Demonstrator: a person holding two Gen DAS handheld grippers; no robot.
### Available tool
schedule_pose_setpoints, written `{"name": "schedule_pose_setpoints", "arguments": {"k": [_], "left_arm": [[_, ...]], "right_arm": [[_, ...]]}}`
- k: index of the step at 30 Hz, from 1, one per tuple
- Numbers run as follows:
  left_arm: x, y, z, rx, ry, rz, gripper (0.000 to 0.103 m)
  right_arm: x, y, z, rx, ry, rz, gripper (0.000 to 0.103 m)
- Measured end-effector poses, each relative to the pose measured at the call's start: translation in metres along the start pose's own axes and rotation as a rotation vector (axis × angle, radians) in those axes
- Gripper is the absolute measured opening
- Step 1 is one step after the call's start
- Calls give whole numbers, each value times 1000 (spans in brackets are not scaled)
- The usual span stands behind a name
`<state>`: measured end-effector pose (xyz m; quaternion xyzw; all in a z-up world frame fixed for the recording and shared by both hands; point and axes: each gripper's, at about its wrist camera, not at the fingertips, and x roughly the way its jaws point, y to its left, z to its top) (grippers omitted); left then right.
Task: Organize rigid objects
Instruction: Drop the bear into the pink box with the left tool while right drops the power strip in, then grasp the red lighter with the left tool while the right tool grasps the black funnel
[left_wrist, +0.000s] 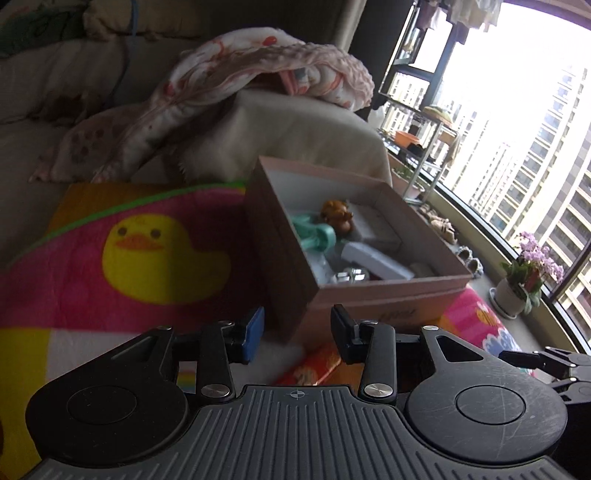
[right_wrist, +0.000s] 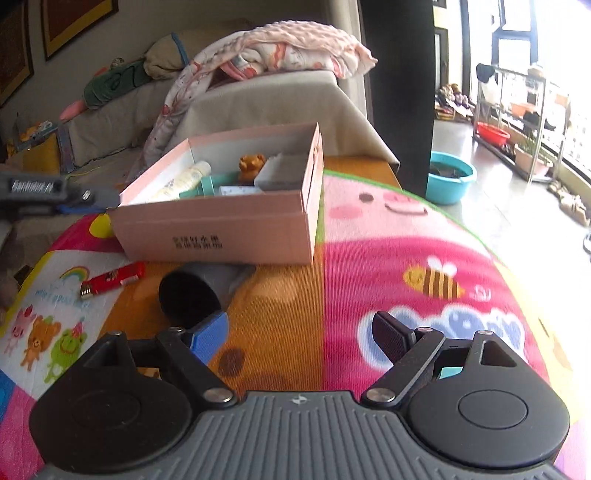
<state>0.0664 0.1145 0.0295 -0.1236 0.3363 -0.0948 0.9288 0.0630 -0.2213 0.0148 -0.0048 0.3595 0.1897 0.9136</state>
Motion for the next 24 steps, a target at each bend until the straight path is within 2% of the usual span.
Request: {"name": "schedule_pose_setpoints", "arguments": {"k": [3,10,21,23,24], "left_arm": [[4,3,-14,13,37,-9,44],[16,-21,-25,144,96,7,45],[15,-55,-42,245,115,32,45],[13,-60,-47,253,97,59,41],[12,-60,-49,245,85,73,35]], "right_arm": [[-5,6,-13,-13,19,10,86],[-6,31,-28,-151,6,-41,90],[-1,29,-26,-152,38,2,101],[1,29,-25,-158,46,6,103],[1,29,-25,-160,48,5,103]]}}
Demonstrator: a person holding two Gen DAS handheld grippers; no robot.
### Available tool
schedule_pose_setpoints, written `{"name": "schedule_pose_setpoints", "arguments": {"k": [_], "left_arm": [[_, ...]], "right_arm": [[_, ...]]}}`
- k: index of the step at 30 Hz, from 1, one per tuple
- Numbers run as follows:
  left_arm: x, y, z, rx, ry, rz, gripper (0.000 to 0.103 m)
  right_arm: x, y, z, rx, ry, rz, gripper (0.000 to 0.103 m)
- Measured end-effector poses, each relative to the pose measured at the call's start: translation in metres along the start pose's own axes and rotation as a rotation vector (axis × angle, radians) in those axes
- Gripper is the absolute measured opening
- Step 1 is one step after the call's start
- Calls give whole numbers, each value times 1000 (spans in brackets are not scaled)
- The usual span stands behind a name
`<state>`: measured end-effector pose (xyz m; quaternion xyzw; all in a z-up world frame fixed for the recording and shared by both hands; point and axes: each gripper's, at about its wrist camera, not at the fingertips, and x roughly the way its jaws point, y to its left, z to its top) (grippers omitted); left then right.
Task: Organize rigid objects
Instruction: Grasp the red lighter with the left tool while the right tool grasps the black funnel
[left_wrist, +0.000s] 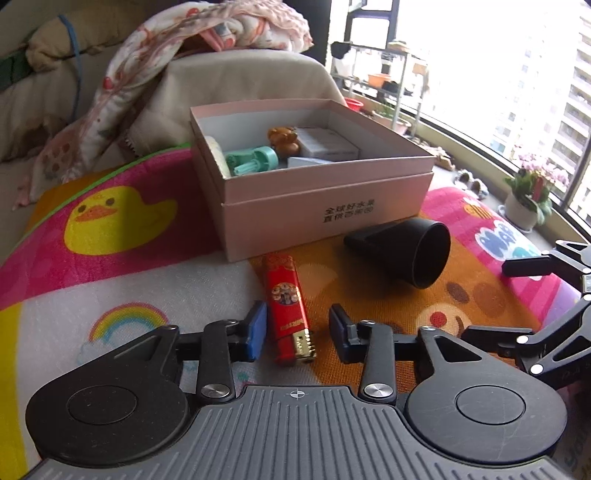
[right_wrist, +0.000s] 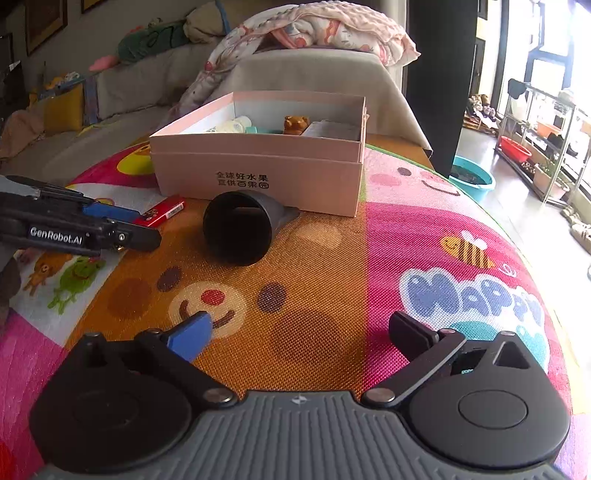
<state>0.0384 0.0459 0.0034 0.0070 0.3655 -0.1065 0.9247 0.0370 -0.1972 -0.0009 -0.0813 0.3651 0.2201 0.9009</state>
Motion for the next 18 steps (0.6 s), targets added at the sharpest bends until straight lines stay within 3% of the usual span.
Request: {"name": "schedule_pose_setpoints", "arguments": {"k": [1,5,10,12,18], "left_arm": [[-1,0,-2,-18,-11,14,30],[-3,9,-8,-120,-55,2,28],[-4,6,-14,-105,-96,19,28],[-4,6,-15,-110,-101,18,28],[-5,8,-16,-126,-110,9,28]], "right_arm": [[0,0,0,2,1,0,103],[1,1,2,7,12,-3,103],[2,8,6,12,39,-28,103],[2,13,12,-16,47,26,102],[-5,37,38,-44,-103,9,94]]}}
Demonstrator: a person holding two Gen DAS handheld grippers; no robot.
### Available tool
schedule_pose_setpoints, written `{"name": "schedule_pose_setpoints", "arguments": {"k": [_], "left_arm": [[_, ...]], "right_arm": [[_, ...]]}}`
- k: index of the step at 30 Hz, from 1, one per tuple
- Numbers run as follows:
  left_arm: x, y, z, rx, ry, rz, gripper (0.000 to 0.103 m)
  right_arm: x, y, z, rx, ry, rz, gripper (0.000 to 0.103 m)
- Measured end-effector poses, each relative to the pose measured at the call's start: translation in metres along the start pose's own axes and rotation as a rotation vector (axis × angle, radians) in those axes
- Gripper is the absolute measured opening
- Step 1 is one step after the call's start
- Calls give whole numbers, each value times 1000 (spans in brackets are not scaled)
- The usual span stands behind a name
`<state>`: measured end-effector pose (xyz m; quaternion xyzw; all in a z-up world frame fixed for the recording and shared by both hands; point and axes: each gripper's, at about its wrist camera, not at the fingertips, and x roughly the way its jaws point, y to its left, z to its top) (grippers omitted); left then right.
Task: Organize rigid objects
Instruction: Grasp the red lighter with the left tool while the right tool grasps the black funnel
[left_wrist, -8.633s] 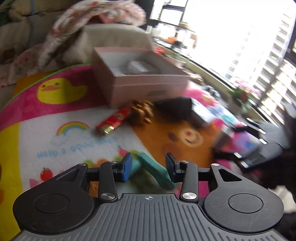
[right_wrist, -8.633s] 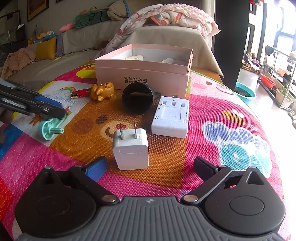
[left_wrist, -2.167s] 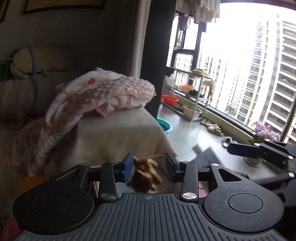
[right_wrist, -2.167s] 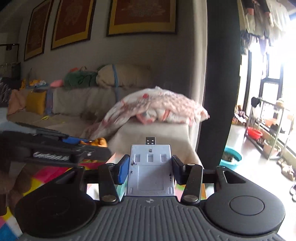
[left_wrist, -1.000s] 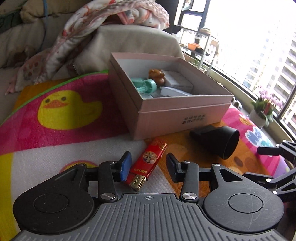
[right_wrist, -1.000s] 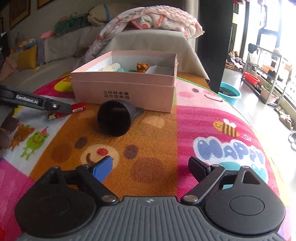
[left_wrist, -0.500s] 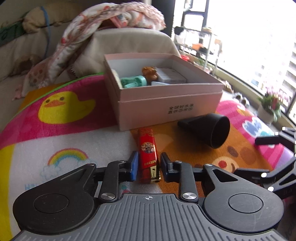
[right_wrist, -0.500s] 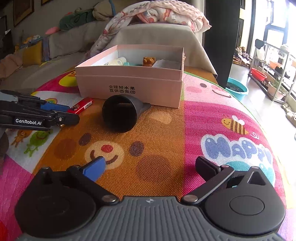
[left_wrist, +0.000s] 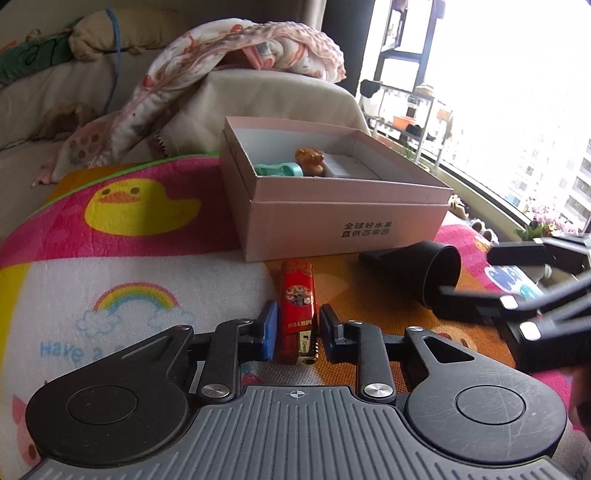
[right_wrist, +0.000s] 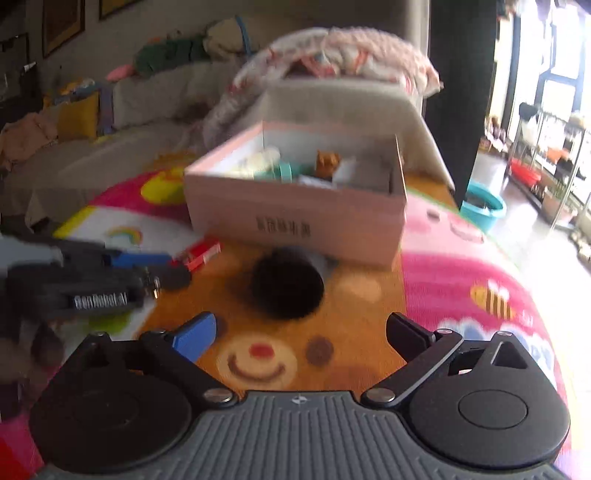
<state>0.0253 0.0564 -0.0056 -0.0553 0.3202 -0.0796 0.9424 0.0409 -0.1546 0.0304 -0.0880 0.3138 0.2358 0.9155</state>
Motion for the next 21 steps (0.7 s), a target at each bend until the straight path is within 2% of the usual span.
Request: {"name": "schedule_pose_setpoints", "arguments": {"k": [3,6,9,11,12,14,21], "left_arm": [[0,0,-1,-5,-2,-5,28],[-1,0,-1,-6,-3,-5,28],[-1,0,-1,-5,-3,-5,28],[-1,0,-1,-7,-4,-7,28],[-1,1,-1,-10,-4,-9,28],[-1,2,-1,-17,-4,-14,28],[-2,1,-1,-13,-4,-11,28]], "right_arm": [[13,0,17,13,-16,-17,89],[29,-1,28,42,17,3,79],[40,2,30,35,51,15,77],[44,1,26,32,80,8,66],[45,-2,24,34,101,10,54],[43,-7,18,42,130,29,48],[12,-22,-8,31,149,46,48]]}}
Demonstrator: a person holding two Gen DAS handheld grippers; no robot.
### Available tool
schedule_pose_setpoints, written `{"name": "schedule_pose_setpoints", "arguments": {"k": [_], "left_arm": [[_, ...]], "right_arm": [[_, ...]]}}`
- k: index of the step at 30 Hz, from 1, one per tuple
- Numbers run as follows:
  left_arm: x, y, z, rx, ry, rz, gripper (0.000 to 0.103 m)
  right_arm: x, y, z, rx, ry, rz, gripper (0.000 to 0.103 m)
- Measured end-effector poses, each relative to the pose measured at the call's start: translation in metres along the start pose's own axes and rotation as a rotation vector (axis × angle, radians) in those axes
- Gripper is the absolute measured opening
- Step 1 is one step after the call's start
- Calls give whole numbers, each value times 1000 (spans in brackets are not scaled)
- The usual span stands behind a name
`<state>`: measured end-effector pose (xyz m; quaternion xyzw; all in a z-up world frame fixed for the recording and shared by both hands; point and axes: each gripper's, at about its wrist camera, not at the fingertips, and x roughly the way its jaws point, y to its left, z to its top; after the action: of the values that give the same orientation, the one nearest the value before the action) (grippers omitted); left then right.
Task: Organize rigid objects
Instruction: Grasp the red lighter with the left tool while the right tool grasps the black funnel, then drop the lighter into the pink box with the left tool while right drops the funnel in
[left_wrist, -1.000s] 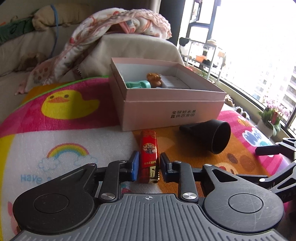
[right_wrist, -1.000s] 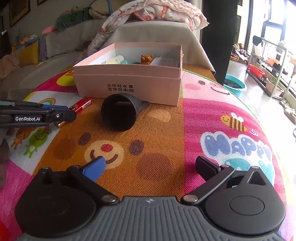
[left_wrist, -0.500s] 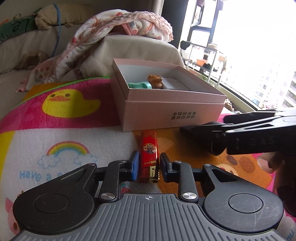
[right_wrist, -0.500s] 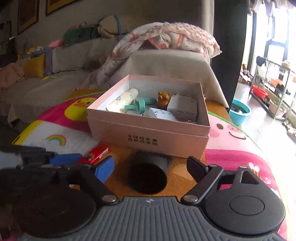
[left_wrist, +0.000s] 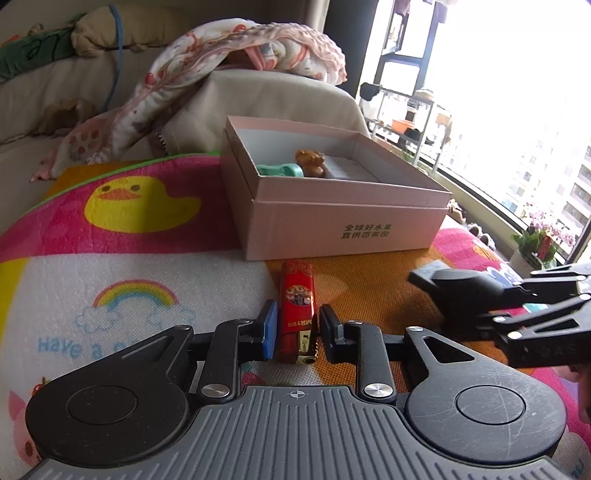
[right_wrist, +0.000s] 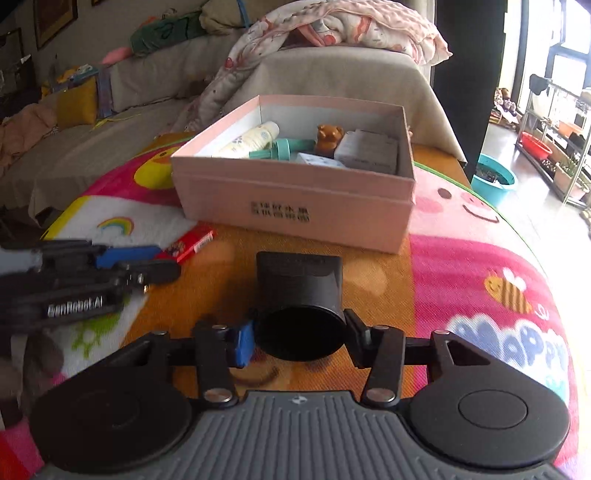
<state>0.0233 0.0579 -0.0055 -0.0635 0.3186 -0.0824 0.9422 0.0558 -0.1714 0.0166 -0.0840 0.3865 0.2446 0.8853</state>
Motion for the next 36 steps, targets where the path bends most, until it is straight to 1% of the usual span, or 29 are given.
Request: {"name": "schedule_pose_setpoints", "arguments": {"k": [4,8,12,14,15,18,22,25,27,30,32,34,36], "left_arm": [[3,-5,3,36,9,24,28],[10,-8,11,20,20,49,28],[15,-17,15,66,40,92,28],[13,-20,14,98,41,98,27],[10,-21,12,106,41,91,27],[-3,-21,2,114,40,37,27],[-27,-32,-12,164,74,10,27],[-47,-42,-20,176,107,-35,26],[-59,-49,-22,194,107,-64,27],[-79,-58,-12,220,61,-118,26],[-90,-64,9,249,5,-131,26],[-100,-68,35,278,-74,-126,26],[-105,-67,61,282,-144,-125,26]], "right_arm": [[-10,1,-9,-26,-7,-25,48],[-5,7,-7,-61,-15,-48,48],[4,9,1,-56,-27,-64,48],[7,10,3,-66,-26,-68,48],[6,10,4,-70,-21,-66,48],[-2,10,2,-84,-11,-52,48],[-24,9,-8,-104,-16,-74,48],[-43,4,-16,-98,-15,-72,48],[-56,3,-20,-99,-25,-76,48],[-80,3,-18,-111,-75,-88,48],[-99,3,-8,-122,-149,-118,48],[-118,0,8,-114,-237,-135,48],[-132,-5,25,-91,-302,-143,48]]}}
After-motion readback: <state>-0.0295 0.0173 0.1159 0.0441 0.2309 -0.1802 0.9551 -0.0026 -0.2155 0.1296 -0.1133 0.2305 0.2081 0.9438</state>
